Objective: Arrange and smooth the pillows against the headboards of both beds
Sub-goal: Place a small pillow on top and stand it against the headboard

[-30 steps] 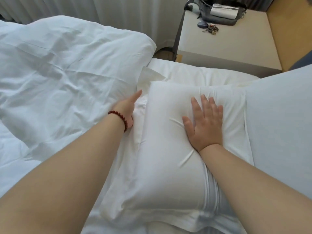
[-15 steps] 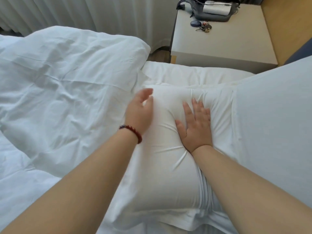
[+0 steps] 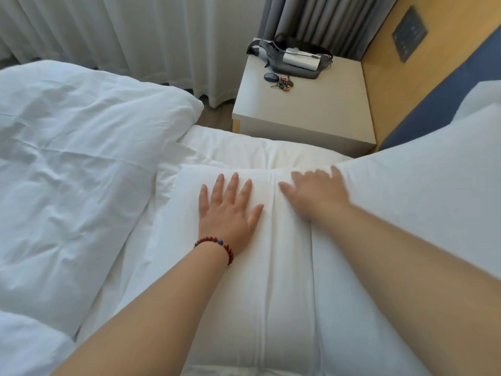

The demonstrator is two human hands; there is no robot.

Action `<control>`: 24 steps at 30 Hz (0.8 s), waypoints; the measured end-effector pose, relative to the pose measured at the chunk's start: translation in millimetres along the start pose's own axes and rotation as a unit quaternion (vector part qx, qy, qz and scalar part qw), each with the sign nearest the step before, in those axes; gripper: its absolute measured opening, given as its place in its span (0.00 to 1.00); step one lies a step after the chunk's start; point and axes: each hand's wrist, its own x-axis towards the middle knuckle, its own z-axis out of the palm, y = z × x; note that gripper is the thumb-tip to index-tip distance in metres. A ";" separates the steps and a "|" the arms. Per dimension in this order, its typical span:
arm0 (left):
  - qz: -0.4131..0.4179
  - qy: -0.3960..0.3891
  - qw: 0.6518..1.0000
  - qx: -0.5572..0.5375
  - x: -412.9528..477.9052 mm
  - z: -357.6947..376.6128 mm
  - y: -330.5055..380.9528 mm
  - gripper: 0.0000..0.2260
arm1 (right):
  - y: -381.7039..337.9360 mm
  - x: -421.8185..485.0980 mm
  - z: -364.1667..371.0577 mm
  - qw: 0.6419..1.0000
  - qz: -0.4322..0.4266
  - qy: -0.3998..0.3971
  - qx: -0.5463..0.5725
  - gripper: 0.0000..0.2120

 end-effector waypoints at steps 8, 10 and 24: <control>0.012 -0.001 1.000 0.012 5.4 23.7 34.4 0.27 | 41.0 -15.8 45.8 0.992 0.070 0.019 0.105 0.36; 0.014 0.003 1.000 0.019 9.8 26.4 33.4 0.27 | 39.2 -14.6 49.2 0.989 0.067 0.028 0.129 0.36; 0.026 -0.053 0.997 -0.045 -32.5 -11.6 28.4 0.25 | -8.9 -73.5 53.9 0.961 0.081 0.092 0.249 0.36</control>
